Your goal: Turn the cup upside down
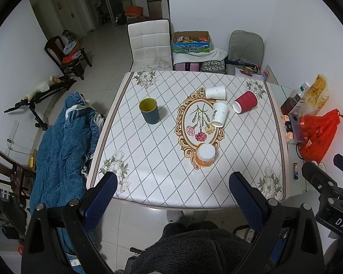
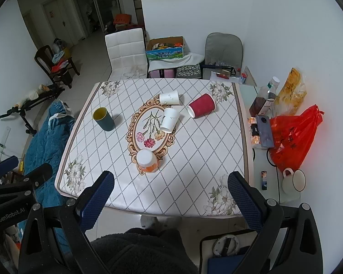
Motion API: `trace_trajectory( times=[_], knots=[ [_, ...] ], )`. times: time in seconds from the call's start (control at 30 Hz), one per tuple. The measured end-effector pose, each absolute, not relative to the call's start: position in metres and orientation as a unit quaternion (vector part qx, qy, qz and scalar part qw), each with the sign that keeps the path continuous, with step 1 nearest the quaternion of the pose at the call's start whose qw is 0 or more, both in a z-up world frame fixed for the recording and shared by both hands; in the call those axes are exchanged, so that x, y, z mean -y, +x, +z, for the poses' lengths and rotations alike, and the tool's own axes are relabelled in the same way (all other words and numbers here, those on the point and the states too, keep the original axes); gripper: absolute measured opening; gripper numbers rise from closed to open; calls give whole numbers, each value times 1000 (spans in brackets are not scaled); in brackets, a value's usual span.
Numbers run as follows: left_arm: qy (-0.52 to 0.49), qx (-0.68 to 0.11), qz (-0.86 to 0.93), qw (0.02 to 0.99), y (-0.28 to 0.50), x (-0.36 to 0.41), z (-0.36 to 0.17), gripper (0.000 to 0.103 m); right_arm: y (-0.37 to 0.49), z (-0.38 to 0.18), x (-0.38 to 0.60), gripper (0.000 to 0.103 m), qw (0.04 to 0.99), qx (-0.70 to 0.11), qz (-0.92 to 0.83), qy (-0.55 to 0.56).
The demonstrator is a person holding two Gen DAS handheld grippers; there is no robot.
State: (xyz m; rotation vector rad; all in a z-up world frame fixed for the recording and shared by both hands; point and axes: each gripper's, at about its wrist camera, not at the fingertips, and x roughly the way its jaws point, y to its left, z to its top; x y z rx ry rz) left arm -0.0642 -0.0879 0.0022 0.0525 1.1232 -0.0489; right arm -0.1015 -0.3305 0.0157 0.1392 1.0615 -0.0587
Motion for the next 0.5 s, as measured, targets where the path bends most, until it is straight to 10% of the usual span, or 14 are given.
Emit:
trace_trajectory(
  times=[0.5],
  knots=[
    [22, -532, -15, 847, -73, 82, 12, 100, -115, 12, 319, 101, 858, -510, -23, 64]
  ],
)
